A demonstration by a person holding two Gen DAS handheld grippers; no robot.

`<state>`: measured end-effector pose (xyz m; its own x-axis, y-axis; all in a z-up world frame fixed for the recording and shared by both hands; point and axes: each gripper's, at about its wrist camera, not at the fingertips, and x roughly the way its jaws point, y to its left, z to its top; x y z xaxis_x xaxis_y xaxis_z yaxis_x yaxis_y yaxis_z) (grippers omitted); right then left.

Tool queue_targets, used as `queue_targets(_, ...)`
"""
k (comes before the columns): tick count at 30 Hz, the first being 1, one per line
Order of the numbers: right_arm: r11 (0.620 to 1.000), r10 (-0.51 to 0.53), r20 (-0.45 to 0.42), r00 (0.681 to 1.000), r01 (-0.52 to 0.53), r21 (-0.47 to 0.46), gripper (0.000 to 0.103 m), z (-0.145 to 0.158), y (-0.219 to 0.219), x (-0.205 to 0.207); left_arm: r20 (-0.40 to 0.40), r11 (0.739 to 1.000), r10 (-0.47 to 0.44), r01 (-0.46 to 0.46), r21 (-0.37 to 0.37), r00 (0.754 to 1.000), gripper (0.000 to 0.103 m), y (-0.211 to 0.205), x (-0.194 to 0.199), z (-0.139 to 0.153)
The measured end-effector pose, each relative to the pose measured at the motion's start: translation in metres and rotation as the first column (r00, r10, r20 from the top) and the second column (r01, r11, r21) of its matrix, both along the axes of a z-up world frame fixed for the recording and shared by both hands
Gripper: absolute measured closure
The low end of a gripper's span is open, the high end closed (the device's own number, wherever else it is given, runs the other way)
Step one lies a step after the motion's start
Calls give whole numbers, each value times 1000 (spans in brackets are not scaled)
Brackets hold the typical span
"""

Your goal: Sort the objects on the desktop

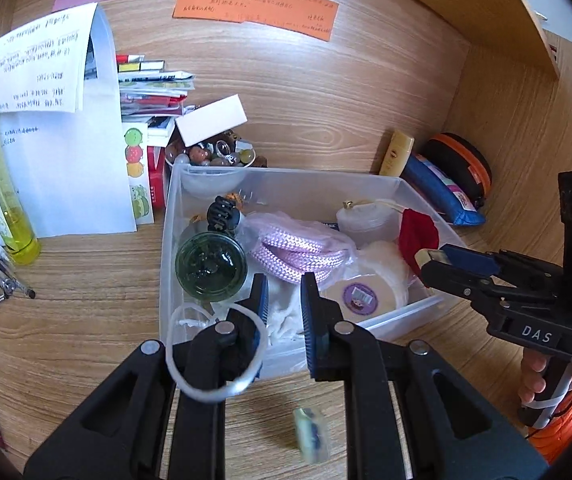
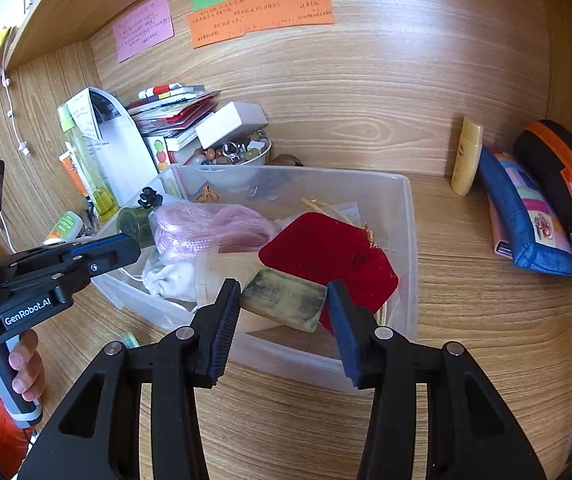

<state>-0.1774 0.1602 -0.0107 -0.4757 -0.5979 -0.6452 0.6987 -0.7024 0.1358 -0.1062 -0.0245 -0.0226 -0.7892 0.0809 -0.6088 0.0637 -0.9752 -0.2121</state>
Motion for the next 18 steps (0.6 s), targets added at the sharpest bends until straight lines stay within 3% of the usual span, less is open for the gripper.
queue_targets(7, 1000, -4, 20, 1000, 5, -14, 61, -4, 3, -9, -22, 999, -48, 48, -12, 999, 88, 6, 20, 8)
queue_targets(12, 1000, -8, 14, 1000, 8, -18, 61, -5, 3, -9, -29, 993, -99, 97, -70, 995, 74, 22, 45, 13)
queue_targets(16, 1000, -13, 5, 1000, 13, -17, 61, -5, 3, -9, 0, 985, -150, 149, -88, 989, 73, 33, 57, 9)
queue_targets(18, 1000, -16, -1, 1000, 16, -18, 61, -5, 3, -8, 28, 981, -172, 174, -87, 985, 63, 37, 62, 2)
